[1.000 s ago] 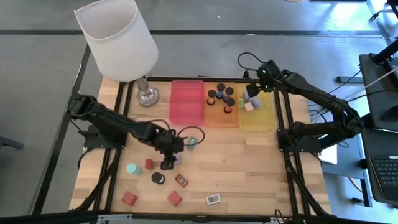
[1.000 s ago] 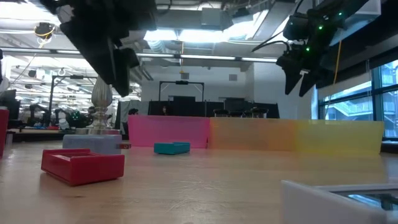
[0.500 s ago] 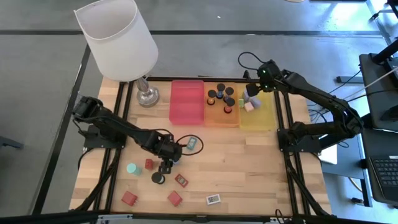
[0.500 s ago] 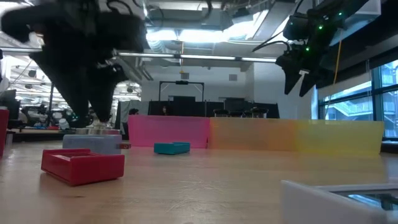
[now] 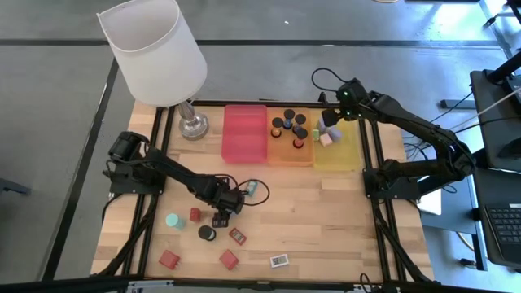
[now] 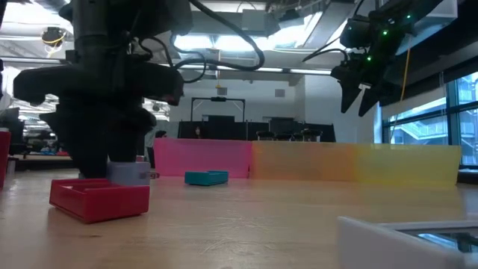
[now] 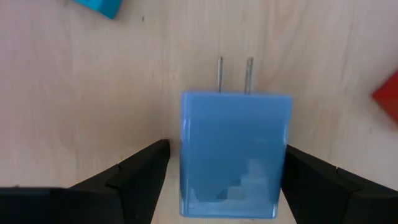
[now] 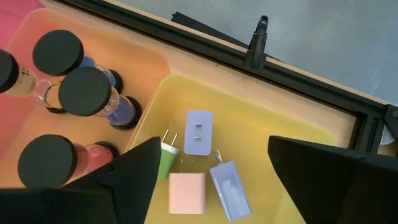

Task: Pick & Place Office items
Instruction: Put the blue charger adapter into the yellow bin

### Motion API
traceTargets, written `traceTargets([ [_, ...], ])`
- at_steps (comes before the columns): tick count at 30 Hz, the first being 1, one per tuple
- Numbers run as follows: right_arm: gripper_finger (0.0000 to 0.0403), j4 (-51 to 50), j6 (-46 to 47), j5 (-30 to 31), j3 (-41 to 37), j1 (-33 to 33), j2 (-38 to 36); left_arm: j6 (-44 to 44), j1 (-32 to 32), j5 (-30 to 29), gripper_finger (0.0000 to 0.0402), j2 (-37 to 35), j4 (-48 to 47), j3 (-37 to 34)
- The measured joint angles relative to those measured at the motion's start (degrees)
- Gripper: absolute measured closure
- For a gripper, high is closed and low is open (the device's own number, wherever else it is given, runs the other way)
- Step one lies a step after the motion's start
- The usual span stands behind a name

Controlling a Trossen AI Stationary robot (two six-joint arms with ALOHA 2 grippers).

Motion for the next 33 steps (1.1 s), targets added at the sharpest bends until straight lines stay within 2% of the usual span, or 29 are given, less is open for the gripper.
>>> traceTargets([
  [7,0.0103,0.1,0.0,0.0,0.0,0.0,0.0,0.3,-0.1,-3.6,0.0198,-2.1,0.4,0.7],
  [10,0.0103,0.1,0.5,-0.9,0.0,0.0,0.0,1.2,0.3,-4.7,0.0197,-3.1,0.4,2.1],
  [13,0.0103,0.3,3.4,-6.6,0.0,0.0,0.0,1.3,1.0,-7.9,0.0197,-4.9,0.3,4.1],
  [18,0.0103,4.7,8.5,-18.1,0.0,1.4,0.0,3.0,3.0,-18.8,0.0197,-8.5,0.6,7.3],
  [24,0.0103,18.7,14.2,-27.2,0.0,7.8,0.0,5.8,7.5,-30.4,0.0197,-9.9,1.4,11.1],
  [28,0.0103,28.8,15.6,-28.3,0.0,13.4,0.0,7.8,11.6,-31.9,0.0197,-9.6,9.3,11.5],
  [33,0.0103,35.0,15.4,-25.3,0.0,18.4,0.4,11.6,15.3,-34.3,0.0197,-9.4,18.7,11.5],
])
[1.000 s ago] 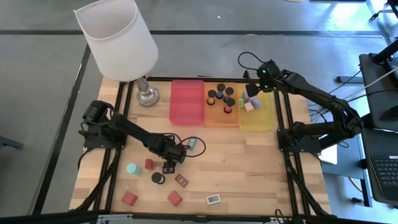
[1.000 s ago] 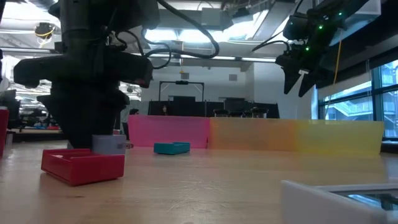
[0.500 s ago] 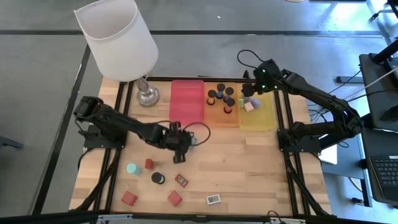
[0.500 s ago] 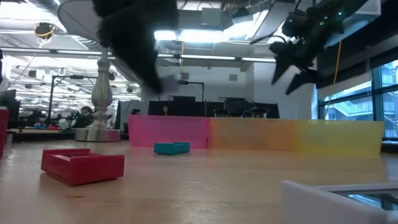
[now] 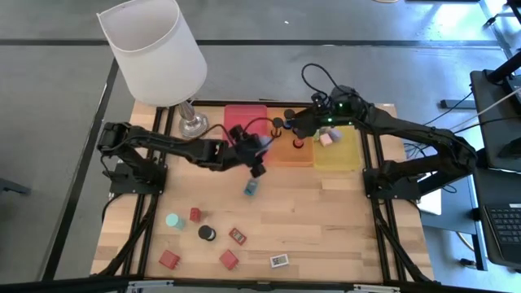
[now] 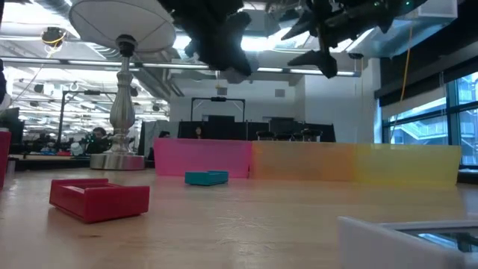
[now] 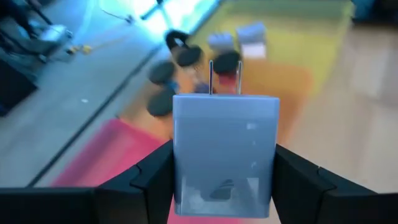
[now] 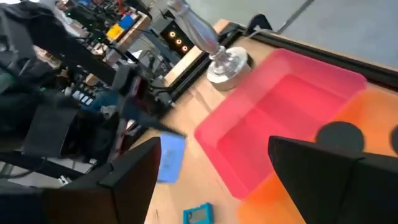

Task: Pick & Place Office items
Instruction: Put the blue charger adapter into the yellow bin

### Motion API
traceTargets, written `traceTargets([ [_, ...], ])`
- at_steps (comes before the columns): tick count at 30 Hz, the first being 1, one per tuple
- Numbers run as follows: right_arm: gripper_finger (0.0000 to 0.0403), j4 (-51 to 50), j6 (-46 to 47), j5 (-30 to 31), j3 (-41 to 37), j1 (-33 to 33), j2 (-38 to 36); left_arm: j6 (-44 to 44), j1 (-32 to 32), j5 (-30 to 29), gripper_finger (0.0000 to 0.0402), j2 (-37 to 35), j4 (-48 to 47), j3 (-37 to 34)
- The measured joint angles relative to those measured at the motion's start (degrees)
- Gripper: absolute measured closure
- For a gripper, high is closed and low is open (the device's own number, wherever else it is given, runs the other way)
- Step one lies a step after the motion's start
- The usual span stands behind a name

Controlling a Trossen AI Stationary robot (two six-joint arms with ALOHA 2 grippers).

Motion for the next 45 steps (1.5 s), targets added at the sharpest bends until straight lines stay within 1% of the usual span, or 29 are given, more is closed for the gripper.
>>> traceTargets([
  [2,0.0102,1.8,0.0,0.2,0.0,0.9,0.5,1.8,1.2,-1.1,0.0197,0.0,3.2,0.0],
  [5,0.0093,3.7,1.1,0.0,0.1,2.1,2.0,3.1,3.0,-1.3,0.0197,0.1,6.8,0.0],
  [12,0.0045,8.8,4.4,0.1,0.1,4.4,7.2,4.1,5.7,-0.6,0.0197,1.9,13.9,0.1],
  [16,0.0027,9.7,4.8,2.6,0.1,4.6,10.3,6.9,5.8,0.1,0.0197,2.7,17.1,0.0],
  [18,0.0024,10.6,5.1,3.0,0.1,4.6,11.7,8.0,5.9,1.2,0.0197,2.8,18.0,0.0],
  [22,0.0026,14.6,6.9,2.0,0.1,4.8,14.4,10.0,6.1,1.0,0.0197,2.8,18.3,0.0],
  [24,0.0032,17.7,7.5,1.3,0.1,5.0,15.7,12.3,6.4,2.6,0.0197,2.8,19.8,0.0],
  [27,0.0045,19.3,7.5,0.9,0.1,5.4,16.7,16.3,6.5,6.1,0.0197,2.8,21.0,0.0],
  [33,0.0093,19.3,7.5,1.0,0.1,5.4,17.0,18.4,6.4,5.1,0.0197,2.8,19.3,0.0],
  [39,0.0157,19.2,7.5,0.9,0.1,5.4,17.0,19.8,6.7,4.2,0.0197,2.8,18.7,0.0],
  [43,0.0210,19.2,7.5,-0.9,0.1,5.4,17.0,22.0,6.6,2.8,0.0197,2.8,18.5,0.0],
  [45,0.0239,19.1,7.4,-1.3,0.1,5.4,17.0,22.9,6.6,3.0,0.0183,2.8,18.5,0.0],
])
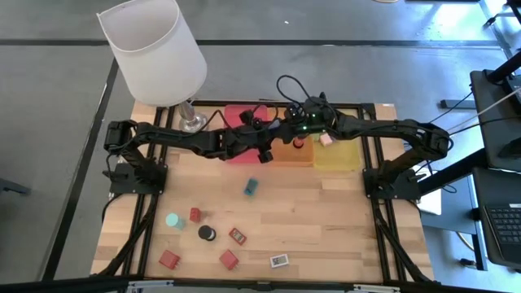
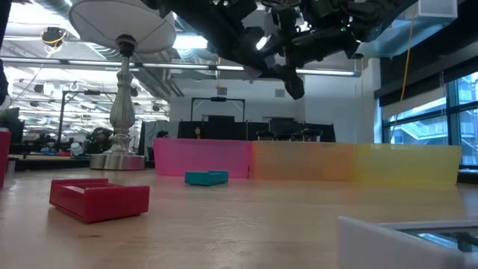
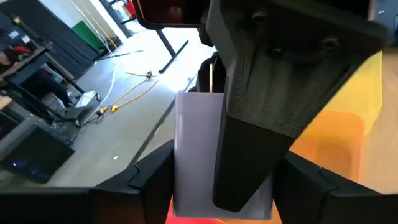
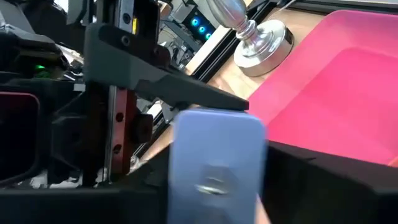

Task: Pick & Place Office items
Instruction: Put the blue charger adapter into the yellow bin

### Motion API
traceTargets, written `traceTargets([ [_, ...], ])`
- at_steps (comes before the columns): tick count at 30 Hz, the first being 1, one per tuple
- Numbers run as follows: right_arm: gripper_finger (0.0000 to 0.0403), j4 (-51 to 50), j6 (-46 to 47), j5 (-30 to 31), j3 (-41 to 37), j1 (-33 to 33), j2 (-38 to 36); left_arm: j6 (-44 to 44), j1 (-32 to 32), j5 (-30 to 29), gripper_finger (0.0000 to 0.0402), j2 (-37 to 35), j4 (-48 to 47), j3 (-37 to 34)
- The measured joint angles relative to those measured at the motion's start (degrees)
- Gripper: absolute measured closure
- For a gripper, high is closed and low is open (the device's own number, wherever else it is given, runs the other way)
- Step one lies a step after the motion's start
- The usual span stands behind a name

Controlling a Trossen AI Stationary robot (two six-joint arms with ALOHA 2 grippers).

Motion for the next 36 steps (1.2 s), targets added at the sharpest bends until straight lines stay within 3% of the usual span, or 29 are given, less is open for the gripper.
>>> traceTargets([
  [4,0.0285,-0.6,-0.5,-0.3,-0.1,-0.1,0.0,0.0,0.0,1.2,0.0141,-0.1,1.4,0.0],
  [12,0.0285,-4.8,-4.3,-3.5,-0.1,-3.5,-1.1,-2.6,-0.5,-0.5,0.0121,-0.1,2.0,0.0],
  [20,0.0285,-36.4,-16.9,-2.6,-0.1,-10.7,-10.5,-15.5,-0.5,-0.6,0.0120,-0.1,0.6,0.0],
  [24,0.0285,-54.0,-24.1,2.4,-0.1,-11.6,-15.9,-19.7,-0.5,-0.6,0.0121,-0.1,-0.5,0.0],
  [27,0.0280,-62.2,-25.9,12.4,-0.1,-12.1,-18.0,-21.6,-0.5,-0.7,0.0123,-0.1,-1.1,0.0],
  [29,0.0276,-63.3,-25.4,20.5,-0.2,-13.6,-18.1,-22.9,-0.4,-0.8,0.0123,-0.1,-1.1,0.0],
  [31,0.0275,-61.9,-24.8,24.8,-0.5,-15.8,-17.7,-23.9,-0.3,-1.7,0.0123,-0.1,-1.1,-0.1],
  [36,0.0275,-59.5,-30.0,25.3,-3.1,-22.3,-12.3,-23.0,-0.3,-3.2,0.0123,-0.1,-1.0,-0.1],
])
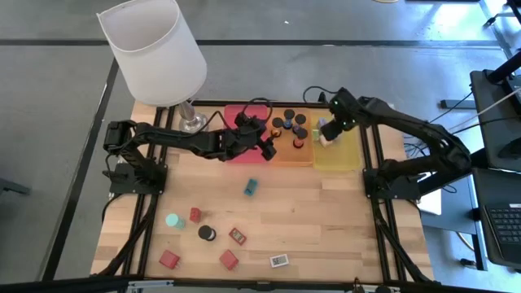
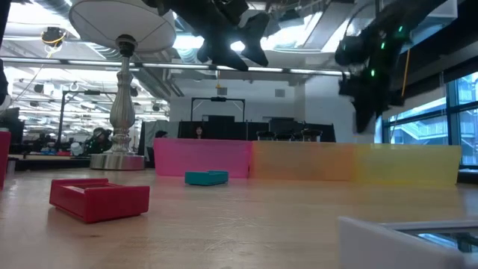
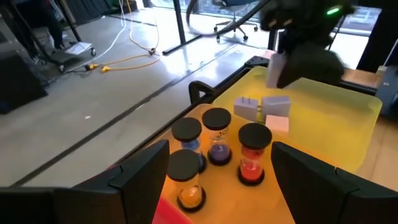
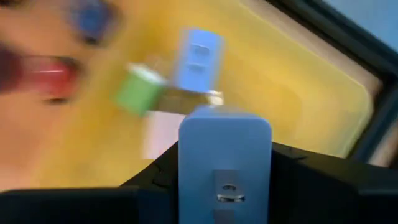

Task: Pick & Place Office items
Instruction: Put the blue charger adapter into the yellow bin

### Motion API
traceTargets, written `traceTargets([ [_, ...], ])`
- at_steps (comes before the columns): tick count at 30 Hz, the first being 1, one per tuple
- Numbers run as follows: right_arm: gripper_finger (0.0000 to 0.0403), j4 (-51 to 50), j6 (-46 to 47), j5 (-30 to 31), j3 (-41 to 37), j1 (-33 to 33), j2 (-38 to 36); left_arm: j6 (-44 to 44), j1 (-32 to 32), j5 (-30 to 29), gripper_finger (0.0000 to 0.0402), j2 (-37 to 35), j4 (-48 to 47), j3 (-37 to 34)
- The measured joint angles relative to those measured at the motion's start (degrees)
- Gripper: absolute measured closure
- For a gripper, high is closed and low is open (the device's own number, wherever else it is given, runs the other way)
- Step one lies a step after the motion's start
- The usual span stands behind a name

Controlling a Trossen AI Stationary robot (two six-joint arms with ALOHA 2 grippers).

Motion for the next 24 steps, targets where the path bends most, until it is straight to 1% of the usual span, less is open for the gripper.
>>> traceTargets([
  [3,0.0275,-0.1,-0.4,1.3,-0.2,-4.2,4.3,1.1,0.0,0.0,0.0123,0.0,0.0,0.0],
  [6,0.0275,0.8,-0.9,2.0,-0.2,-6.5,6.6,0.8,0.0,0.0,0.0123,0.0,0.0,0.0],
  [13,0.0274,4.1,-6.9,3.8,-0.2,-8.1,11.4,-0.3,-0.1,0.0,0.0123,0.0,0.0,0.0],
  [18,0.0273,6.1,-7.5,4.7,-0.2,-8.4,13.7,-0.3,-0.1,0.1,0.0123,0.0,0.0,-0.1],
  [21,0.0261,6.8,-8.1,4.5,-0.2,-8.4,13.7,-0.3,-0.1,0.1,0.0123,0.0,0.0,-0.1],
  [24,0.0233,6.9,-9.4,4.5,-0.2,-8.4,13.7,-0.3,-0.1,0.1,0.0123,0.0,0.0,-0.1],
])
